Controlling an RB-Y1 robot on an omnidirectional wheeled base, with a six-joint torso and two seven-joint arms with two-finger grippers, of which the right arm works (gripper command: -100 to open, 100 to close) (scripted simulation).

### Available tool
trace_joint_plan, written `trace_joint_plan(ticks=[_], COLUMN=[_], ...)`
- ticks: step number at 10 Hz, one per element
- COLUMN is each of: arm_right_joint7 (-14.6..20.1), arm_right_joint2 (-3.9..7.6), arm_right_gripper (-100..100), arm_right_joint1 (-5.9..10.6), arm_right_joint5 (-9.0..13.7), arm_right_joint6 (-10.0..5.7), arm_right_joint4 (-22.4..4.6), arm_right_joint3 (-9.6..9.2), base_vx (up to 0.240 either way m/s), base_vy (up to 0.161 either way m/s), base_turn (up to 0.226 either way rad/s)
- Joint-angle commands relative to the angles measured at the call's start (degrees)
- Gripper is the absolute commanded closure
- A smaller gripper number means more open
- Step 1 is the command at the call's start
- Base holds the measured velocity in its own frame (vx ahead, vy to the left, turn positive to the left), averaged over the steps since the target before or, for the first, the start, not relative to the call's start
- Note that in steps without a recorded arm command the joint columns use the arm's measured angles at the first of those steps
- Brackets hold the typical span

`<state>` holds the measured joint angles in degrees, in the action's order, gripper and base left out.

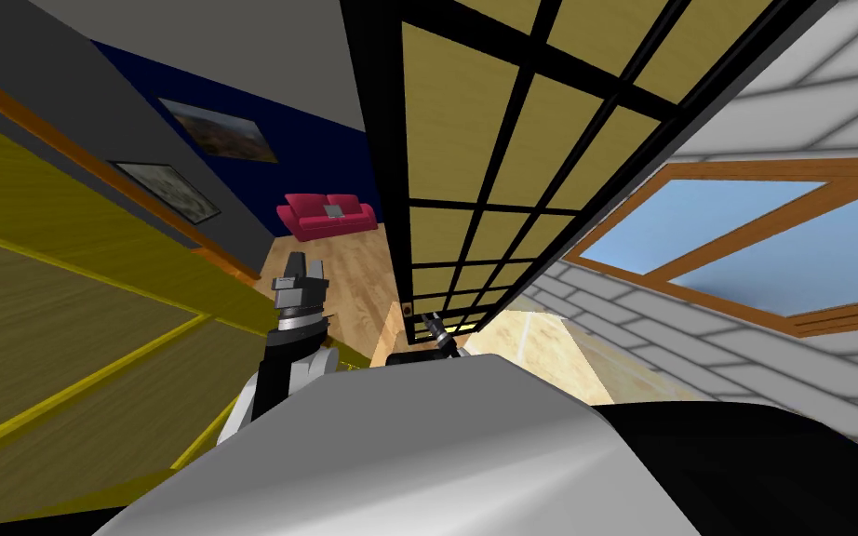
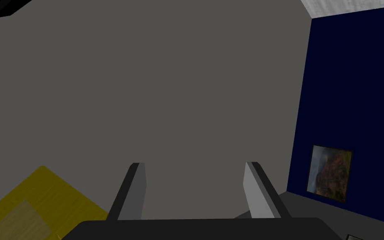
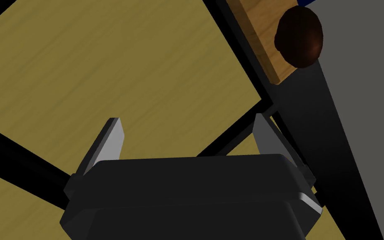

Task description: Push the door open

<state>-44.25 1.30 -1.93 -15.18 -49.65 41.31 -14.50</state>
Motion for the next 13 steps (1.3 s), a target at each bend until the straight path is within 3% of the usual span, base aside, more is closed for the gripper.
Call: trace_joint_plan(ticks=[1,13], arm_right_joint7=[2.62,20.31], arm_right_joint2=[0.42,2.19], arm_right_gripper=[-100,-100], arm_right_joint1=[0.4,1.59], arm_right_joint5=[2.08,16.86], arm_right_joint6=[-0.84,-4.28], arm_right_joint4=[-0.52,-0.7], arm_right_joint3=[0.48,3.34], base_vx=[-0.065,-0.054], base_vy=[-0.052,-0.035], base_turn=[0.281,0.171])
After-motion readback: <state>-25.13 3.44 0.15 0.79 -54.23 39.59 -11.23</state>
